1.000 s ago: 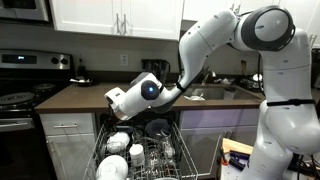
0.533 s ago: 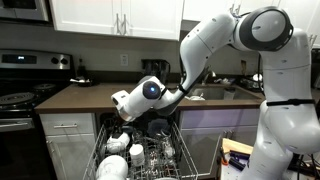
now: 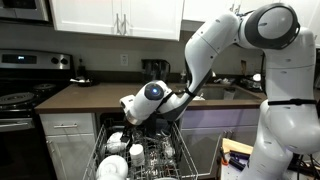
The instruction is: Put a plate from the dishwasher on the counter
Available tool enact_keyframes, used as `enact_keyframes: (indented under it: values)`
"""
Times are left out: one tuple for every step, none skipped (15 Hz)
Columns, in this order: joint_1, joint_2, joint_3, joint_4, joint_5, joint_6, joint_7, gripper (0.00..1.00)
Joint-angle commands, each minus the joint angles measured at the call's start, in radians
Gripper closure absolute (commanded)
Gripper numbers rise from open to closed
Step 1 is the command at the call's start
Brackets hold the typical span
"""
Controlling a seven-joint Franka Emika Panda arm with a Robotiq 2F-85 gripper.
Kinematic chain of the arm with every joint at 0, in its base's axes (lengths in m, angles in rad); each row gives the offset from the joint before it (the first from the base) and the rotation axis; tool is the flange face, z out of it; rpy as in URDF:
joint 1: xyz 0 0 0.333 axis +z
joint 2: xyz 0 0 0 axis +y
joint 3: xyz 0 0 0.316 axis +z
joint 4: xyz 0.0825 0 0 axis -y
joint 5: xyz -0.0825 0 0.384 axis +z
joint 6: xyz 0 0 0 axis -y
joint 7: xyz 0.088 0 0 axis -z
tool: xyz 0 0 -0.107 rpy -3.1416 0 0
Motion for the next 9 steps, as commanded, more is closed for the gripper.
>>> enact_keyframes:
  values:
    - [0.002,-0.079,0.014,-0.079,0.116,-0.092,-0.080,0.00]
    - [0.005,-0.091,0.016,-0.090,0.141,-0.121,-0.092,0.00]
    - [0.008,-0.105,0.019,-0.101,0.163,-0.152,-0.101,0.00]
    - [0.009,-0.118,0.022,-0.110,0.183,-0.177,-0.108,0.00]
    - [0.009,-0.130,0.023,-0.117,0.191,-0.198,-0.104,0.00]
    - [0.010,-0.141,0.025,-0.124,0.197,-0.212,-0.096,0.00]
    - [0.009,-0.152,0.026,-0.131,0.204,-0.223,-0.094,0.00]
    - [0.008,-0.166,0.025,-0.139,0.196,-0.226,-0.080,0.00]
    - [0.007,-0.178,0.024,-0.146,0.192,-0.224,-0.075,0.00]
